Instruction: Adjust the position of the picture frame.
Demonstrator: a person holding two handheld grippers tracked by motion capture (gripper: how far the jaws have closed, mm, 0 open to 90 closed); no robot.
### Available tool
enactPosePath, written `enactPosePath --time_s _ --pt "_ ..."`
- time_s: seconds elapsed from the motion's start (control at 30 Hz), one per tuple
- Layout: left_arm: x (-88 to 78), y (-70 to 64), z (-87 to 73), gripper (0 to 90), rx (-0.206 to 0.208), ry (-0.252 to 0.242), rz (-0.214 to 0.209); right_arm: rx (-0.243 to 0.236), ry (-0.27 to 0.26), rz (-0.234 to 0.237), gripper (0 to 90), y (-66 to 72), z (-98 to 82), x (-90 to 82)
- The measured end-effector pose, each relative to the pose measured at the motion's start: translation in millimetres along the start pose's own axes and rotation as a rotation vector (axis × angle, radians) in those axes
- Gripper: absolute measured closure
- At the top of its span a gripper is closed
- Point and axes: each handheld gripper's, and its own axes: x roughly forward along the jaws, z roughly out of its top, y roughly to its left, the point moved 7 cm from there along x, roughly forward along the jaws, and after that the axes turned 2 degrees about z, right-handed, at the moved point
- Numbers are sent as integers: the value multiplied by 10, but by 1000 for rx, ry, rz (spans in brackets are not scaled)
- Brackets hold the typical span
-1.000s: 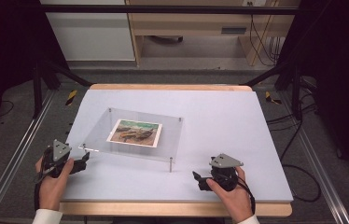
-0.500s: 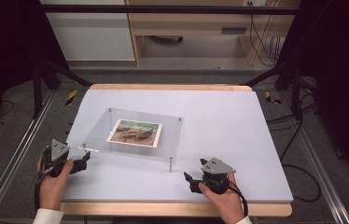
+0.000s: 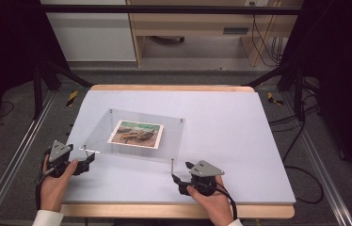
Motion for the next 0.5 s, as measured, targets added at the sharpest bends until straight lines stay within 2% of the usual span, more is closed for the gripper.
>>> enactPosePath --time_s 0.13,0.17,0.23,0.27,0.3,0.33,0.37,0.5 --pt "-3 17 2 33 -16 -11 -15 -8 23 -7 290 46 14 106" --pt "11 4 -5 28 -27 -13 -39 -10 29 -7 291 47 17 124" --pt "20 -1 -11 23 -27 -12 -40 -5 35 -4 307 46 22 150" --pt "25 -3 -13 23 -28 -11 -35 -4 43 4 333 40 22 167" --pt "31 -8 -3 27 -36 -19 -35 9 64 12 401 15 11 202" --pt "31 -8 -3 27 -36 -19 -35 9 64 12 401 15 11 202" --pt "32 -24 9 27 -48 -27 -44 30 68 21 478 -10 12 243" --pt "24 -32 17 43 -44 -23 -43 23 67 14 537 -55 35 309"
